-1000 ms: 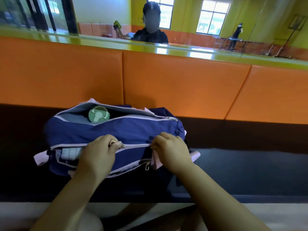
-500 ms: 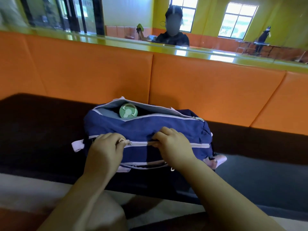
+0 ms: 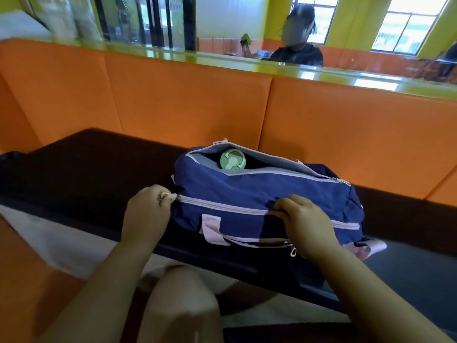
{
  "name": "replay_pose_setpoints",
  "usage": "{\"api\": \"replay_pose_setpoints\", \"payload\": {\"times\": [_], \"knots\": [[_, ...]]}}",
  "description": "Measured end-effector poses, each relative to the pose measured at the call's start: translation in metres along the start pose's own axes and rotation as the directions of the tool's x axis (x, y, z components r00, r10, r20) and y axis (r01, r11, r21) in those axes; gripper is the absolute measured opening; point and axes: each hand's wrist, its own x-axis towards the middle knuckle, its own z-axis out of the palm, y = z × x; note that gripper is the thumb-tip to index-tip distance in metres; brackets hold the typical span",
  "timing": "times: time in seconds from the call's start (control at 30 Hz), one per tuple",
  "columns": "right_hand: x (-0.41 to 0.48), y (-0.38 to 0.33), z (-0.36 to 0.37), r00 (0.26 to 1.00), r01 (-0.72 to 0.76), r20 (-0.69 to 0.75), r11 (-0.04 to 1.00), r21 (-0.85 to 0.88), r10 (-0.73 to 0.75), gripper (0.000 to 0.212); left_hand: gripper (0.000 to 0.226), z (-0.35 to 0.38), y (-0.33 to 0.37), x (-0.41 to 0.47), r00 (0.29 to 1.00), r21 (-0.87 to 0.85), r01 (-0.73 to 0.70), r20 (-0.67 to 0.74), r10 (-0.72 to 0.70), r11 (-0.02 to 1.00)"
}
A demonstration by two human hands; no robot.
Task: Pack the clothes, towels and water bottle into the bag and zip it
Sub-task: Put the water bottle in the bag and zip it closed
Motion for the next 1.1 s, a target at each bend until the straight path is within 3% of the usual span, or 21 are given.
{"api": "replay_pose_setpoints", "payload": {"times": [0.13, 0.23, 0.33, 0.4, 0.5, 0.73, 0.9, 1.0, 1.1], "knots": [[0.001, 0.001, -0.002, 1.0, -0.002, 0.018, 1.0, 0.019, 0.001, 0.006, 0.003, 0.007, 0.006, 0.004, 0.998, -0.029, 0.051, 0.041, -0.049, 0.998], [0.004, 0.006, -0.01, 0.997, -0.027, 0.07, 0.995, 0.099, 0.02, 0.009, 0.024, 0.009, 0.016, 0.01, 0.998, -0.015, 0.059, 0.025, -0.058, 0.998], [0.004, 0.022, -0.023, 0.99, -0.059, 0.133, 0.983, 0.174, 0.036, 0.011, 0.03, 0.012, 0.034, 0.01, 0.997, 0.117, -0.053, -0.045, 0.058, 0.992], [0.002, 0.037, -0.031, 0.99, -0.069, 0.135, 0.984, 0.167, 0.046, 0.01, 0.025, 0.015, 0.054, 0.013, 0.989, 0.109, -0.129, -0.051, 0.136, 0.986], [-0.004, 0.061, -0.04, 0.99, -0.131, 0.078, 0.982, 0.133, 0.121, 0.01, 0.02, 0.029, 0.092, 0.018, 0.978, 0.048, -0.196, 0.081, 0.192, 0.979], [-0.015, 0.118, -0.051, 0.909, -0.416, 0.041, 0.907, 0.067, 0.415, 0.008, 0.017, 0.102, 0.172, 0.021, 0.787, -0.055, -0.513, 0.369, 0.494, 0.857], [-0.011, 0.144, -0.045, 0.81, -0.582, 0.137, 0.81, 0.069, 0.571, 0.027, 0.028, 0.156, 0.219, 0.028, 0.673, -0.021, -0.679, 0.382, 0.633, 0.734], [-0.005, 0.151, -0.041, 0.792, -0.603, 0.185, 0.793, 0.086, 0.582, 0.031, 0.038, 0.177, 0.242, 0.03, 0.6, 0.003, -0.731, 0.478, 0.641, 0.683], [0.0, 0.157, -0.039, 0.788, -0.61, 0.195, 0.784, 0.117, 0.584, 0.036, 0.045, 0.189, 0.259, 0.032, 0.577, 0.016, -0.742, 0.523, 0.627, 0.67]]}}
